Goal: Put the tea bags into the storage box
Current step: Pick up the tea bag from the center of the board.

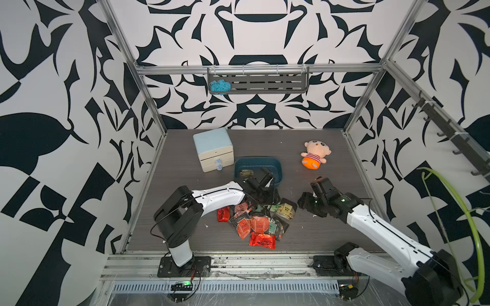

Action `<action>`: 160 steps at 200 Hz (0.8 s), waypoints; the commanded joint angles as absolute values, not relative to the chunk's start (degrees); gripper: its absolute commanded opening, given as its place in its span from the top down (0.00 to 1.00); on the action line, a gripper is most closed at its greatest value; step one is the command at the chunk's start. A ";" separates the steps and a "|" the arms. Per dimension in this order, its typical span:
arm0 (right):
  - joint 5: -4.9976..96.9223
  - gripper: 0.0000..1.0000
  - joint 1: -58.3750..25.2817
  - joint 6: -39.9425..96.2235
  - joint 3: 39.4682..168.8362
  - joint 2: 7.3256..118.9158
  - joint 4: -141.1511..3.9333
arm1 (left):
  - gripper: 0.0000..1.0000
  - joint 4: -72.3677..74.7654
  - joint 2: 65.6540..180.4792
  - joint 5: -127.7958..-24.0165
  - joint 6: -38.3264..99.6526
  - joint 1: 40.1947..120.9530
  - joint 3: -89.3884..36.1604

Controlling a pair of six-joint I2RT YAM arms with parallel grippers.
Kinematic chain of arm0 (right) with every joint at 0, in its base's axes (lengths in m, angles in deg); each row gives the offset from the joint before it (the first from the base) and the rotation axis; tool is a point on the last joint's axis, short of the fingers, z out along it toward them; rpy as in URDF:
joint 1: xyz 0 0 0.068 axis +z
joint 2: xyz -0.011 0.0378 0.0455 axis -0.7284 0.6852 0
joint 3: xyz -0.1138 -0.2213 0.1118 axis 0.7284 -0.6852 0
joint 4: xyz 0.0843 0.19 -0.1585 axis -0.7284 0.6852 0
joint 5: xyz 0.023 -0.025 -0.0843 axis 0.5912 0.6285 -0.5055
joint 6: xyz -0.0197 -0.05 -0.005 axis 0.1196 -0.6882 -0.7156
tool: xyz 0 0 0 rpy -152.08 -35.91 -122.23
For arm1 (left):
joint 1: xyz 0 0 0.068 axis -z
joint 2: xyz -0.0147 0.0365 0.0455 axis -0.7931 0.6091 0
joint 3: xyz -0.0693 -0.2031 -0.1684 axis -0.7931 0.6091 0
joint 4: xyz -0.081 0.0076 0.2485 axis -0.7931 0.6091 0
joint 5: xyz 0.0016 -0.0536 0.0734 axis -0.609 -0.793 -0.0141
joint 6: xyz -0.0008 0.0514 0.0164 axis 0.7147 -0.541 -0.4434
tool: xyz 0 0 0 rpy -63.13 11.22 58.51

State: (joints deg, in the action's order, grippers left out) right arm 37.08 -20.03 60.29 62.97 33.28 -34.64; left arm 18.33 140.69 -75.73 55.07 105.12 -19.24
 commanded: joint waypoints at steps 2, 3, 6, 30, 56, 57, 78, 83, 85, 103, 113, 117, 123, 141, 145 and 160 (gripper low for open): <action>40.34 0.39 -20.21 65.09 59.95 32.87 -41.03 | 0.54 21.33 143.81 -79.37 53.88 105.64 -21.97; 40.40 0.39 -20.21 65.21 59.80 32.87 -41.21 | 0.54 21.35 143.97 -79.39 53.83 105.69 -22.06; 40.45 0.39 -20.21 65.51 59.43 32.83 -41.58 | 0.55 21.55 144.32 -79.53 53.75 105.73 -22.26; 41.12 0.40 -20.21 67.32 57.07 33.03 -44.72 | 0.71 22.12 146.64 -80.67 53.52 106.00 -23.86; 41.90 0.45 -20.21 67.80 56.42 34.96 -47.34 | 0.75 21.56 148.92 -81.56 54.00 106.18 -24.99; 41.89 0.46 -20.25 67.80 56.41 35.06 -47.39 | 0.76 21.60 149.03 -81.58 54.02 106.18 -25.07; 42.40 0.50 -20.21 67.80 56.36 37.18 -48.01 | 0.79 22.24 151.15 -81.79 53.96 106.22 -26.43; 42.60 0.51 -20.21 67.85 56.33 37.51 -48.21 | 0.79 22.17 151.58 -81.78 54.04 106.23 -26.62; 42.69 0.51 -20.21 67.88 56.32 37.64 -48.25 | 0.79 22.17 151.71 -81.74 54.09 106.19 -26.63; 42.50 0.51 -20.21 68.06 56.60 38.21 -48.61 | 0.79 22.14 152.57 -81.94 54.39 106.22 -26.90; 42.46 0.51 -20.20 67.97 56.67 38.45 -48.59 | 0.79 22.20 152.84 -81.96 54.53 106.27 -26.90; 42.40 0.51 -20.22 67.97 56.69 38.57 -48.59 | 0.79 22.14 152.92 -81.96 54.62 106.26 -26.82; 42.33 0.51 -20.24 68.19 56.58 38.66 -48.62 | 0.79 22.07 153.09 -82.08 54.66 106.26 -26.81; 42.32 0.51 -20.23 68.55 55.97 39.09 -49.53 | 0.81 22.47 154.25 -82.63 54.51 106.36 -27.57; 42.34 0.51 -20.21 68.59 55.83 39.18 -49.72 | 0.82 22.81 154.48 -82.85 54.42 106.40 -27.86; 42.03 0.51 -20.21 68.76 55.73 39.29 -49.84 | 0.82 23.68 155.35 -83.01 54.14 106.61 -28.69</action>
